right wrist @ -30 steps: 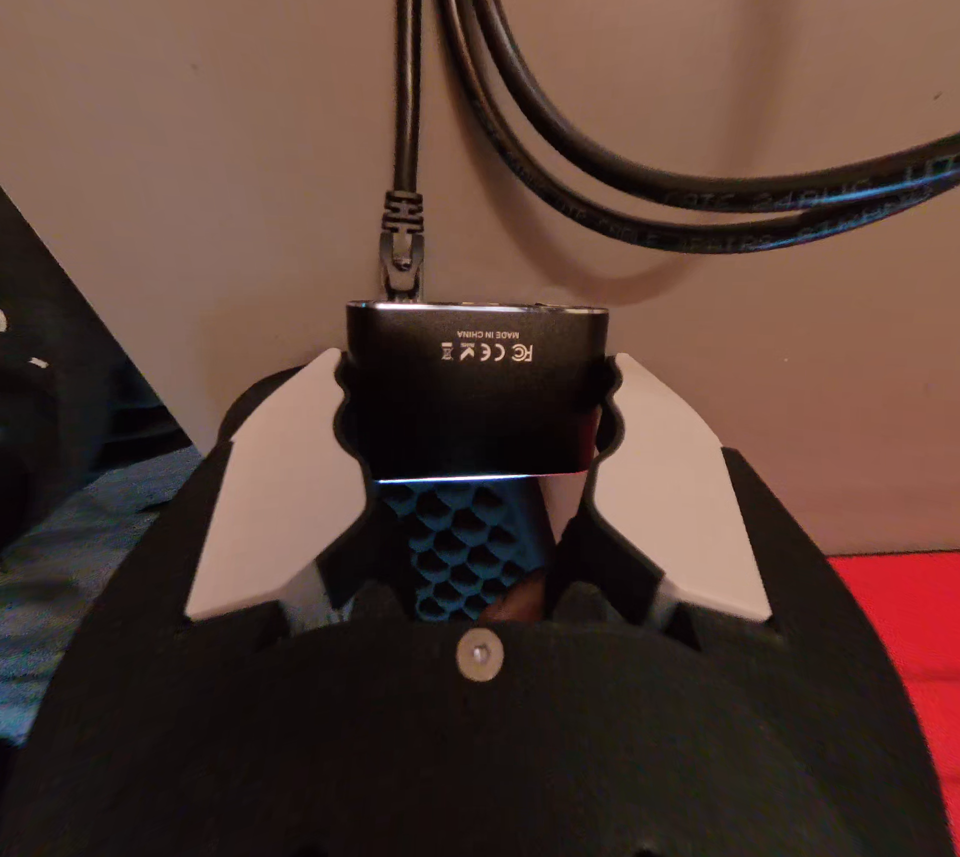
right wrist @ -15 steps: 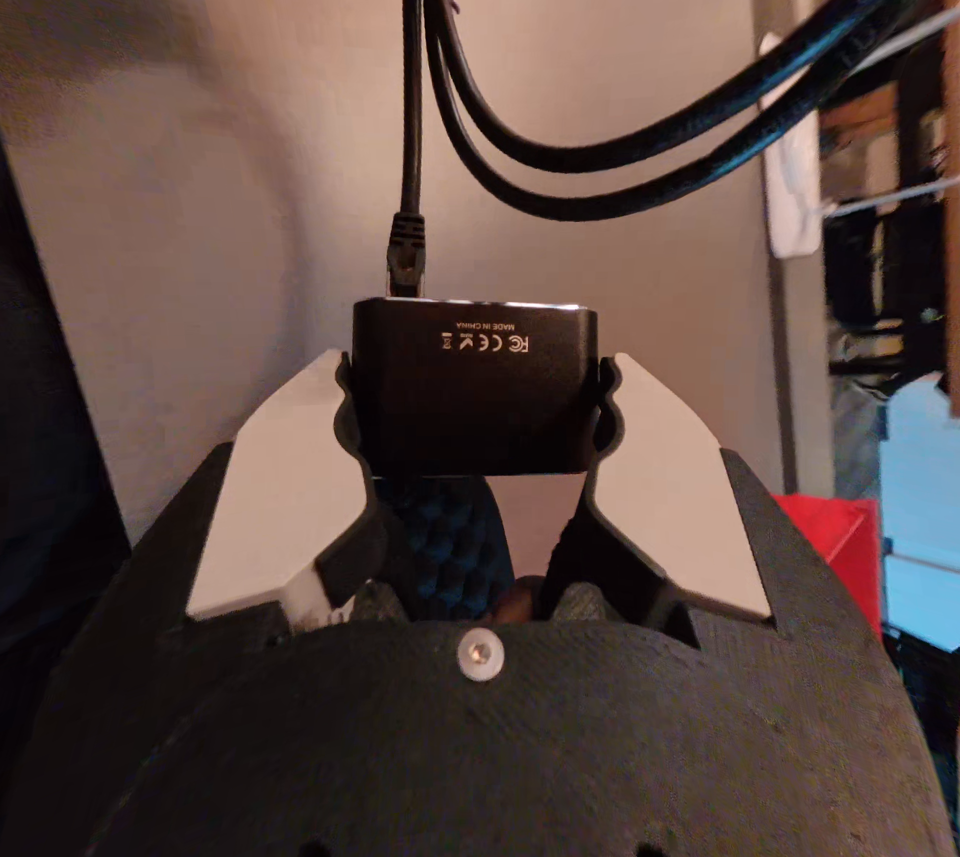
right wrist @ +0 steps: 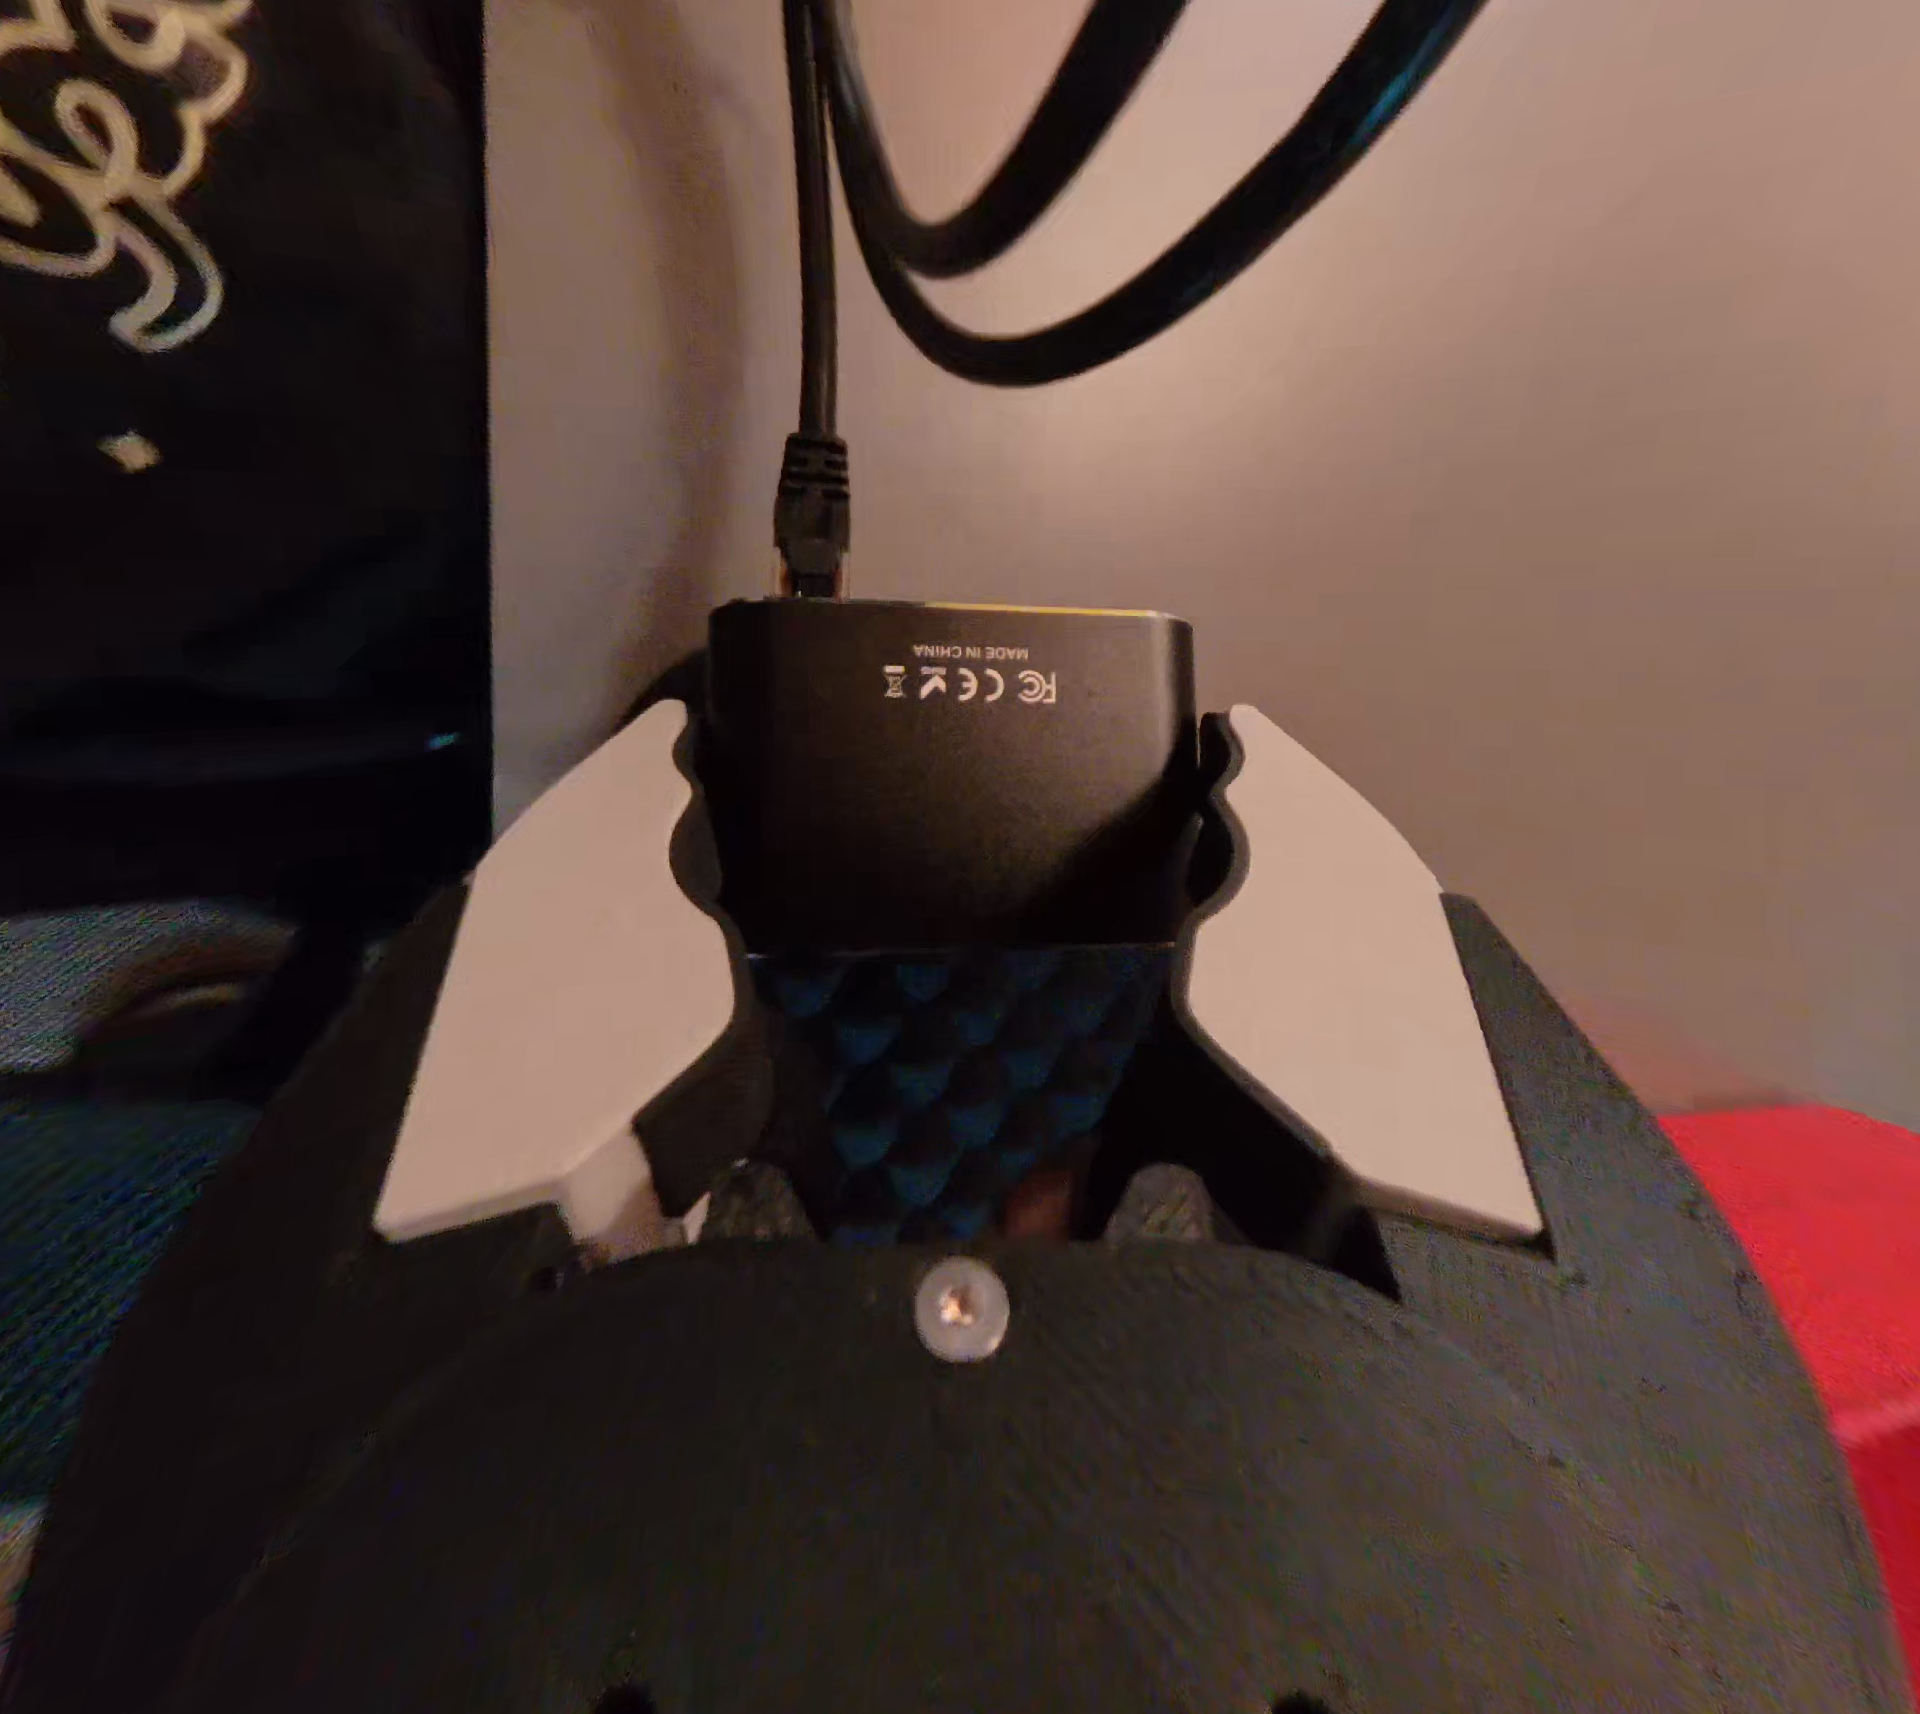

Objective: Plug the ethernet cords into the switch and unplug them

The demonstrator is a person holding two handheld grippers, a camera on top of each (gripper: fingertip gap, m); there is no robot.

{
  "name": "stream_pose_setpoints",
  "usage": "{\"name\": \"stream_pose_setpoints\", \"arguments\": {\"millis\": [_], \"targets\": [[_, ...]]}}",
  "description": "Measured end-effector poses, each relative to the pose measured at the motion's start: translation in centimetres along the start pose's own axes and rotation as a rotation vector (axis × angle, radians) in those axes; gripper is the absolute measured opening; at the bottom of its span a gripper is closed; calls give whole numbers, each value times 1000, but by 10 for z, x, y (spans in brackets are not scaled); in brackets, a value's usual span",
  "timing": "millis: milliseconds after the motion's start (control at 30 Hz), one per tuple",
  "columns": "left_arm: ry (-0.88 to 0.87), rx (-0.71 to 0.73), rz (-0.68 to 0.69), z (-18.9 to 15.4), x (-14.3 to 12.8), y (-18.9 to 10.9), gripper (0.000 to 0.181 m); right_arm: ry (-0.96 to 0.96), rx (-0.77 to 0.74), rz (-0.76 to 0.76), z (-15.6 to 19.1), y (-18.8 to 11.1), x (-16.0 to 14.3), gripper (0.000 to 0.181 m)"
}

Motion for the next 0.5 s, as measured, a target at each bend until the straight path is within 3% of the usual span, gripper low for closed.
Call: {"name": "stream_pose_setpoints", "arguments": {"millis": [167, 233, 333, 400, 500], "targets": [[17, 39, 31, 3, -6, 3, 11, 109, 159, -21, -6, 6, -10, 91], [37, 43, 51, 2, -8, 3, 11, 174, 162, -50, -9, 5, -11, 104], [39, 54, 54, 2, -8, 3, 11, 235, 89, -164, -4, -8, -6, 119], [40, 58, 48, 3, -8, 3, 11, 147, -41, -208, 9, -18, 0, 110], [34, 62, 44, 3, -8, 3, 11, -115, -297, 1, 31, -20, 2, 92]]}}
Point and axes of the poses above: each gripper's, where its closed fingertips meet, y out along the fingers, x out of its top, z = x × y across the jaws, the point moved 7 cm from there along -y, back along the fingers, and after that the axes turned 14 degrees about x, right-handed, at the moved point
